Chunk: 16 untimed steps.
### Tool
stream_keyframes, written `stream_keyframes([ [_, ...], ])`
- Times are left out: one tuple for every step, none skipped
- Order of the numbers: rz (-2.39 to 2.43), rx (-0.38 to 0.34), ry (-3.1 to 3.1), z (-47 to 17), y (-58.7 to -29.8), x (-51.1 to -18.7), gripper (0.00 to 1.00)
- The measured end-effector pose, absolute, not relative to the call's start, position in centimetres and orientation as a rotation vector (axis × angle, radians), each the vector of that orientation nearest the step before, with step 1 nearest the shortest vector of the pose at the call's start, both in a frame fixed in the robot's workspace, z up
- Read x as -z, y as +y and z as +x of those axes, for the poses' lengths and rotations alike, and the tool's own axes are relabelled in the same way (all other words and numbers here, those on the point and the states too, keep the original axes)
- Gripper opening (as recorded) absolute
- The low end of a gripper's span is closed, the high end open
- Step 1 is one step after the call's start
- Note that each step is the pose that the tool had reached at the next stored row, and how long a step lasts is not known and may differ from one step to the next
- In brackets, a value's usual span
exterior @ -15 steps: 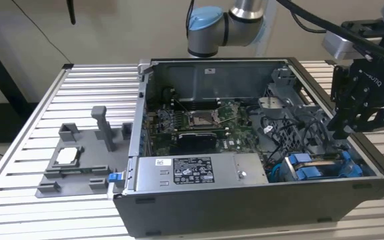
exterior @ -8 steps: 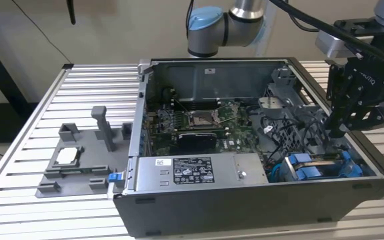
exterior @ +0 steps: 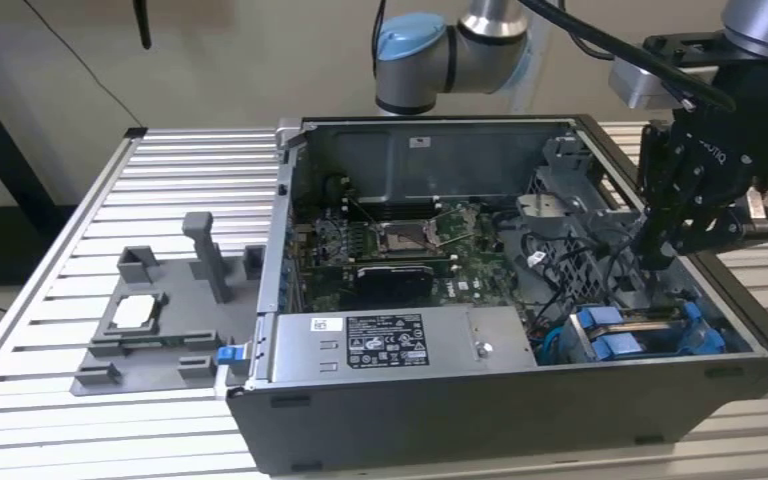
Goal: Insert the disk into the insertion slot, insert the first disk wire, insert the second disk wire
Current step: 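Insert the second disk wire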
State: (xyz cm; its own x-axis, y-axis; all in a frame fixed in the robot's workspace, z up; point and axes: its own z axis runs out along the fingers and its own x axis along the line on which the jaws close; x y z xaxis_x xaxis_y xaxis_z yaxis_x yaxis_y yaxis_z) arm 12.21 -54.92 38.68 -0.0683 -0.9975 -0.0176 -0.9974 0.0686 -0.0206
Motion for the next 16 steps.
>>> stream_keyframes([
  [-2.125,0.006,2.276,12.2,-54.7,-38.7,0.27],
  [-2.124,0.009,2.275,12.1,-54.4,-38.7,0.27],
  [-2.123,0.011,2.273,12.0,-54.1,-38.7,0.27],
  [-2.122,0.014,2.272,11.9,-53.8,-38.7,0.27],
  [-2.121,0.015,2.271,11.8,-53.6,-38.7,0.27],
  [-2.120,0.017,2.271,11.7,-53.4,-38.7,0.27],
  [-2.120,0.017,2.270,11.5,-53.3,-38.7,0.27],
  [-2.120,0.018,2.269,11.3,-53.1,-38.7,0.27],
  [-2.120,0.019,2.269,11.2,-52.9,-38.7,0.27],
  [-2.120,0.020,2.268,11.0,-52.7,-38.7,0.27],
  [-2.122,0.020,2.267,10.8,-52.6,-38.7,0.27],
  [-2.124,0.021,2.265,10.7,-52.5,-38.7,0.27],
  [-2.128,0.021,2.262,10.6,-52.4,-38.7,0.27],
  [-2.132,0.022,2.259,10.5,-52.4,-38.7,0.27],
  [-2.138,0.024,2.255,10.4,-52.3,-38.7,0.27],
  [-2.145,0.025,2.249,10.3,-52.3,-38.6,0.27],
])
